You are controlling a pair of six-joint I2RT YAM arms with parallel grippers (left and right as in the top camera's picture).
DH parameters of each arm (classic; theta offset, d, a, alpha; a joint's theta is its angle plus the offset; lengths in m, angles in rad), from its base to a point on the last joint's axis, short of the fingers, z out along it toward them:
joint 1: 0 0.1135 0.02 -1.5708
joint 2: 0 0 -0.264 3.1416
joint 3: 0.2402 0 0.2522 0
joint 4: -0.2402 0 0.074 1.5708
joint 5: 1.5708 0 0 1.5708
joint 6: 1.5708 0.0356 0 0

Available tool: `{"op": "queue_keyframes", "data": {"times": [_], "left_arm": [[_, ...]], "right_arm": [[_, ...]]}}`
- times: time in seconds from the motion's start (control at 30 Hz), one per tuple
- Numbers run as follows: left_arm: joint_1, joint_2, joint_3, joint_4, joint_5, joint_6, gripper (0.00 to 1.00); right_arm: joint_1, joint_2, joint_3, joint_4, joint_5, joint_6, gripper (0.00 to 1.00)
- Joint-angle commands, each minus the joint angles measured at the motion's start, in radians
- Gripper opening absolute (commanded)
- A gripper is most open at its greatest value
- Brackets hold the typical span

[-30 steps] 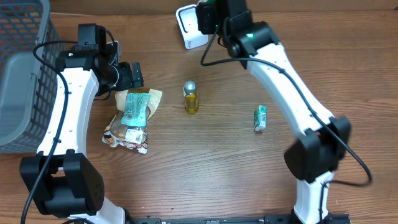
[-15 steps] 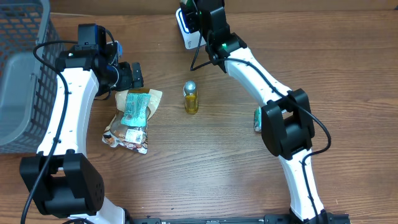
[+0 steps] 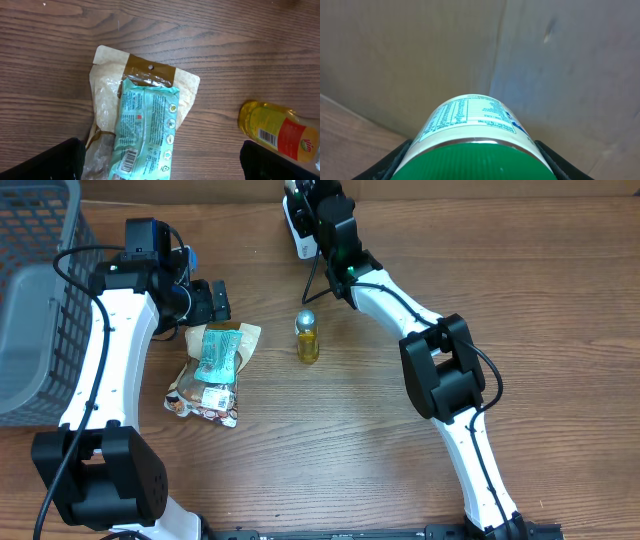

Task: Scan the item barcode
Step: 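Carry the jar up to the white scanner, barcode facing it, then carry the jar rightward and set it down on the table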

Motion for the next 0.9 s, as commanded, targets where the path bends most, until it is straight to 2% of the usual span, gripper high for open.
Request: {"op": "queue_keyframes", "data": {"times": [0.0, 0.27, 0.47, 0.87], "left_arm": [[-0.002, -0.017, 0.018, 0.002, 0.008, 0.011, 1.0], [-0.002, -0.017, 0.018, 0.002, 0.008, 0.011, 1.0], [-0.002, -0.017, 0.018, 0.002, 0.008, 0.011, 0.99], [-0.002, -0.017, 0.018, 0.002, 0.008, 0.011, 1.0]], "right_arm": [[-0.004, 0.036, 0.021, 0.045, 0.007, 0.039, 0.38], [-0.012, 0.056, 0.021, 0.112, 0.007, 0.134, 0.37], [-0.024, 0.056, 0.021, 0.084, 0.006, 0.282, 0.37], [-0.026, 0.056, 0.021, 0.1, -0.06, 0.289, 0.37]]}}
